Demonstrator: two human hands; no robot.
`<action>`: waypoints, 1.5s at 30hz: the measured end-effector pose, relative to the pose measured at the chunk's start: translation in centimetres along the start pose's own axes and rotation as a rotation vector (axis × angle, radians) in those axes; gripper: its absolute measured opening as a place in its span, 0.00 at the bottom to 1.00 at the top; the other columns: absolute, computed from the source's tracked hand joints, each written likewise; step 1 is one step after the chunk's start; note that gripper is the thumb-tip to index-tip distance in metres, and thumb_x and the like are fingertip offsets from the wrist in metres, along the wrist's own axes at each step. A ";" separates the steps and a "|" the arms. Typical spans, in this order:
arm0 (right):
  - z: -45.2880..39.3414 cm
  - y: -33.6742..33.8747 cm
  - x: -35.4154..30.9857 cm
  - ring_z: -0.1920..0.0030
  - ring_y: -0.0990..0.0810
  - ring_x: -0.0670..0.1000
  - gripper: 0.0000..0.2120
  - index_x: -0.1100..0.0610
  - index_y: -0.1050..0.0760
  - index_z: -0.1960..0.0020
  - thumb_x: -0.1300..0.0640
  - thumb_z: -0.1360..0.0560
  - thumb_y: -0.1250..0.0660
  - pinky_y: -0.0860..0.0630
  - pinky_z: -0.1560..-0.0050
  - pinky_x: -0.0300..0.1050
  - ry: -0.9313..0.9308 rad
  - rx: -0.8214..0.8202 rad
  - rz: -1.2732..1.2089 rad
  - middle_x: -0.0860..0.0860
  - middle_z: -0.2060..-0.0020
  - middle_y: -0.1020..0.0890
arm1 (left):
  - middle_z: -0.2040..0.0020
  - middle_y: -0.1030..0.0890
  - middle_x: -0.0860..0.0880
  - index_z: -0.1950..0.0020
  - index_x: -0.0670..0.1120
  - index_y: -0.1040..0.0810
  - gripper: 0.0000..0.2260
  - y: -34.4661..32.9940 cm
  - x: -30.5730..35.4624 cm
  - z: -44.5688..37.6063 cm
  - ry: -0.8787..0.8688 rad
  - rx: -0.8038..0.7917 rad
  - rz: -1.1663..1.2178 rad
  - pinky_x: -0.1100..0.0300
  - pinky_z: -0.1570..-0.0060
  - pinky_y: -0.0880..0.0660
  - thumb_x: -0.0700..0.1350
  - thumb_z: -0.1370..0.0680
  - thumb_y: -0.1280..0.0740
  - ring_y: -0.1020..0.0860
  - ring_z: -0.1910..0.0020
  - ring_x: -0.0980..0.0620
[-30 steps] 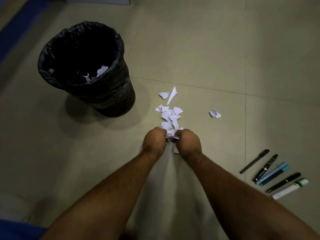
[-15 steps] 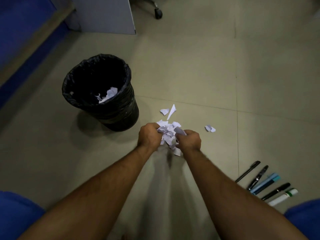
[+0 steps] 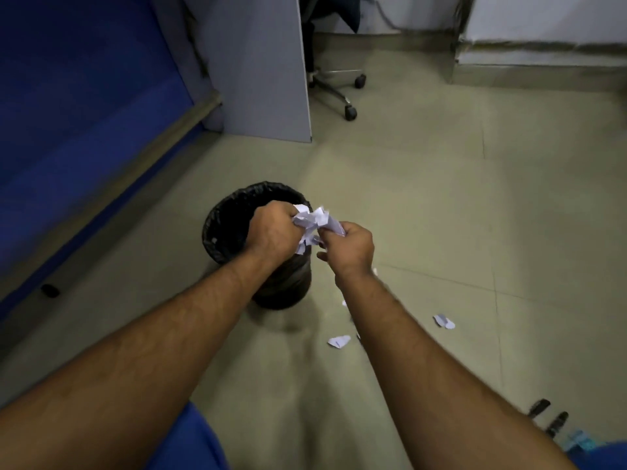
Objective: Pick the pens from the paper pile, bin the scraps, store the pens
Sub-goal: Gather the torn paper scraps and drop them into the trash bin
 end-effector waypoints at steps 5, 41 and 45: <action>-0.1 -5.7 -4.3 0.66 0.25 0.55 0.13 0.55 0.28 0.69 0.53 0.28 0.30 0.29 0.65 0.45 0.141 -0.071 0.246 0.50 0.73 0.25 | 0.67 0.22 0.47 0.65 0.44 0.23 0.08 3.4 -4.0 -2.8 0.063 0.086 -0.048 0.60 0.65 0.33 0.42 0.26 0.33 0.23 0.63 0.43; -2.3 14.1 22.8 0.42 0.20 0.59 0.20 0.55 0.22 0.37 0.58 0.30 0.31 0.26 0.49 0.49 0.005 0.358 0.677 0.54 0.43 0.18 | 0.39 0.22 0.45 0.37 0.44 0.24 0.17 -27.8 -2.6 5.7 -0.140 -0.314 0.013 0.55 0.44 0.27 0.39 0.25 0.37 0.24 0.41 0.44; -3.6 15.9 26.6 0.26 0.35 0.66 0.38 0.64 0.33 0.27 0.45 0.30 0.31 0.36 0.29 0.61 0.027 0.287 1.064 0.64 0.27 0.31 | 0.37 0.26 0.42 0.30 0.44 0.30 0.23 -30.9 -4.1 5.4 -0.184 -0.299 -0.201 0.47 0.43 0.27 0.42 0.26 0.35 0.27 0.40 0.39</action>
Point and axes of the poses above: each hand's wrist, its own z-axis away from the middle knuckle, its own y-axis out of the back of the hand, x = y × z, the point moved 6 cm from there along -z, towards the middle knuckle
